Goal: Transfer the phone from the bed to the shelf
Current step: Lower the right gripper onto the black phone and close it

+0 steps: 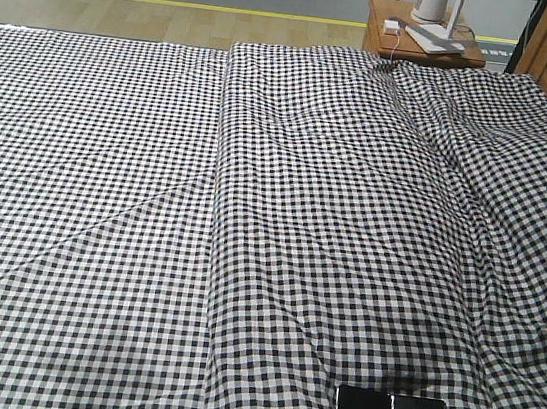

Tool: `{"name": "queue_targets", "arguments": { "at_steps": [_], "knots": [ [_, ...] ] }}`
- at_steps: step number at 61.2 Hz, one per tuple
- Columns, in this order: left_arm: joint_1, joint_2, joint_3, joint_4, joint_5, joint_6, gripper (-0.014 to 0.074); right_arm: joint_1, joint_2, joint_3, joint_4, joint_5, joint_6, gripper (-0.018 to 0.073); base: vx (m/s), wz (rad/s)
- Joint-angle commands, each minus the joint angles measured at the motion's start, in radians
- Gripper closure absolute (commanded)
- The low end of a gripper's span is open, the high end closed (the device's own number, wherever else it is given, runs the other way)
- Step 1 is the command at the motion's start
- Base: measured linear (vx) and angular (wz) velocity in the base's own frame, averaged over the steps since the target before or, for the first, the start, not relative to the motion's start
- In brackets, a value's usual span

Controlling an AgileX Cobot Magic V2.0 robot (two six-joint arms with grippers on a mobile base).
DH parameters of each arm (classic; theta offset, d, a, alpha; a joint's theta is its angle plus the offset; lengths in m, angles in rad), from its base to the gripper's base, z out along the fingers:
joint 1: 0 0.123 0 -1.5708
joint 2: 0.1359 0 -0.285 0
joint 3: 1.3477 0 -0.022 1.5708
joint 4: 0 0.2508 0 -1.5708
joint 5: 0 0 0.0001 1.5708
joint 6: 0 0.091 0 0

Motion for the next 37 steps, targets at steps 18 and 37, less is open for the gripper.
{"name": "queue_targets", "arguments": {
  "at_steps": [18, 37],
  "knots": [
    [0.001, -0.004, -0.023, -0.009, -0.070, -0.006, 0.0595, -0.016, 0.309, -0.028, 0.346, 0.033, -0.470, -0.0070, 0.00, 0.00],
    [0.001, -0.004, -0.023, -0.009, -0.070, -0.006, 0.0595, -0.013, 0.564, -0.104, 0.522, 0.243, -0.649, -0.0034, 0.00, 0.00]
  ]
}}
